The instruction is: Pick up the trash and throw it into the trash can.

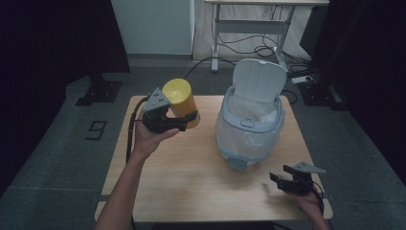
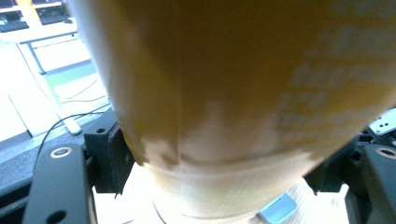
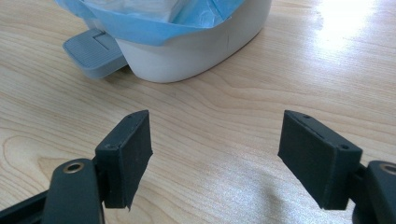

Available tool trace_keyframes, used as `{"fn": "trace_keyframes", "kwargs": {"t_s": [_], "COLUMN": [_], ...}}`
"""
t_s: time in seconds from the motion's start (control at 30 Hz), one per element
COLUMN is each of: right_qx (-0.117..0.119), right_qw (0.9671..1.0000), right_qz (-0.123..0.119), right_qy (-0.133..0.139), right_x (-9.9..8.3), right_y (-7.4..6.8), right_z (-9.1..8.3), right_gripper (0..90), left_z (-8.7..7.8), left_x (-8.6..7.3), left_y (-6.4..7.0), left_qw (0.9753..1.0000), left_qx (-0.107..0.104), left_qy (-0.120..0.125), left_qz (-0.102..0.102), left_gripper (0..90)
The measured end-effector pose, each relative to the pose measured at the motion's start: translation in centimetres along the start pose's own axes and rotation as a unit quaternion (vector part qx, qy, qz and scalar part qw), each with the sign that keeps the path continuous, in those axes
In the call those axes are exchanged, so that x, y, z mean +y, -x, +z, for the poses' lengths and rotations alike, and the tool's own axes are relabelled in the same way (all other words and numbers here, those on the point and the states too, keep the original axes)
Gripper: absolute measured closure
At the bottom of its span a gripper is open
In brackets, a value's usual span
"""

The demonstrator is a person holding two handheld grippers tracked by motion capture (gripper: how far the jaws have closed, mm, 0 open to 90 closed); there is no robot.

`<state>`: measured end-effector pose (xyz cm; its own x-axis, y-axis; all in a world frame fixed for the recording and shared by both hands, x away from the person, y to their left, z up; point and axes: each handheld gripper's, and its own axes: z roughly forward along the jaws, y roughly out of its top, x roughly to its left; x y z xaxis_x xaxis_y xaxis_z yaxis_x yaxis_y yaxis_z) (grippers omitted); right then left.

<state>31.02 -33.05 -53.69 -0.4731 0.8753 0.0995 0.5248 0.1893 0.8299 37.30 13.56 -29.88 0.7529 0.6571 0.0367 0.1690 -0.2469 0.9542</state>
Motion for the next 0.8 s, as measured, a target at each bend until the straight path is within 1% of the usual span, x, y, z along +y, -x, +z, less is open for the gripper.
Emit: {"fn": "trace_keyframes", "kwargs": {"t_s": [0.43, 0.8], "right_qx": [0.0, -0.001], "right_qw": [1.0, 1.0], "right_qz": [0.003, 0.0], "right_qy": [0.0, -0.005], "right_x": [0.0, -0.1], "right_y": [0.1, 0.1], "right_z": [-0.1, 0.2], "right_gripper": [24.8, 24.8], "left_z": [1.2, 2.5], "left_x": [1.9, 2.8], "left_y": [0.4, 0.4], "left_qw": [0.9999, 0.9997], "left_qx": [-0.013, -0.025], "left_qy": [0.001, 0.005], "left_qz": [0.007, 0.002], "left_gripper": [23.8, 23.8]}}
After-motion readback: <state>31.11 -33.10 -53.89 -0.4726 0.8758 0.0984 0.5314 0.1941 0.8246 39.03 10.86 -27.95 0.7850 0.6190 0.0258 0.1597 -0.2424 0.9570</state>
